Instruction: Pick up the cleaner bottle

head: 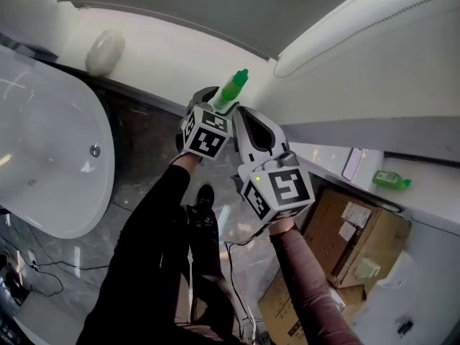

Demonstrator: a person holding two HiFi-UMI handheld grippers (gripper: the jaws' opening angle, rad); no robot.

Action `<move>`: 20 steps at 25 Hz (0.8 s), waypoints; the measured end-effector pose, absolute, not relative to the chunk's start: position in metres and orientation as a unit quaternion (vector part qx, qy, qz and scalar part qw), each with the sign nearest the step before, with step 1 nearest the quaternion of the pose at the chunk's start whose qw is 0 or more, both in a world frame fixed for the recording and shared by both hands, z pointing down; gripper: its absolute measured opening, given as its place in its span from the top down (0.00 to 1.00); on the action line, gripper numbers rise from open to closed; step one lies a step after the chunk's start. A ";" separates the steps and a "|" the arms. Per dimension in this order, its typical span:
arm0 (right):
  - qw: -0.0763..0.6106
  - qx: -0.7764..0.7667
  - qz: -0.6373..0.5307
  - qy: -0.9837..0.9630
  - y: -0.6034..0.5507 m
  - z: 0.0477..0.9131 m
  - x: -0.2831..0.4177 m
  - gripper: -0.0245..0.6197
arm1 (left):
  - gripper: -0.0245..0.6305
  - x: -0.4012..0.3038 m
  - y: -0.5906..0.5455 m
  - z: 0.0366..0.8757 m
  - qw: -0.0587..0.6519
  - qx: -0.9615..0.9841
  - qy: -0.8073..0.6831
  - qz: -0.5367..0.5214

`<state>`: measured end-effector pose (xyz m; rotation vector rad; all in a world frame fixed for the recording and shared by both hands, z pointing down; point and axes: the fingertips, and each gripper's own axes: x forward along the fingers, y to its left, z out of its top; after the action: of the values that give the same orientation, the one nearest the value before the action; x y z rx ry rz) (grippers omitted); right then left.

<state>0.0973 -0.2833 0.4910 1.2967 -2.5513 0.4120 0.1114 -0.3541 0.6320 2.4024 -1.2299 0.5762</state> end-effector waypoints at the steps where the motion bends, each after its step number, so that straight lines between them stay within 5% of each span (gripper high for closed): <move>1: 0.124 0.445 0.142 -0.875 -0.285 0.490 0.097 0.96 | 0.57 0.113 -0.355 0.634 0.190 0.855 -0.436 0.206; 20: 0.083 0.457 0.158 -0.872 -0.299 0.480 0.106 0.96 | 0.59 0.127 -0.375 0.651 0.166 0.863 -0.430 0.206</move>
<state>0.1057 -0.2994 0.4803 1.3641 -2.6028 0.4713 0.1273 -0.3753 0.6513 2.4594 -1.2234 0.5868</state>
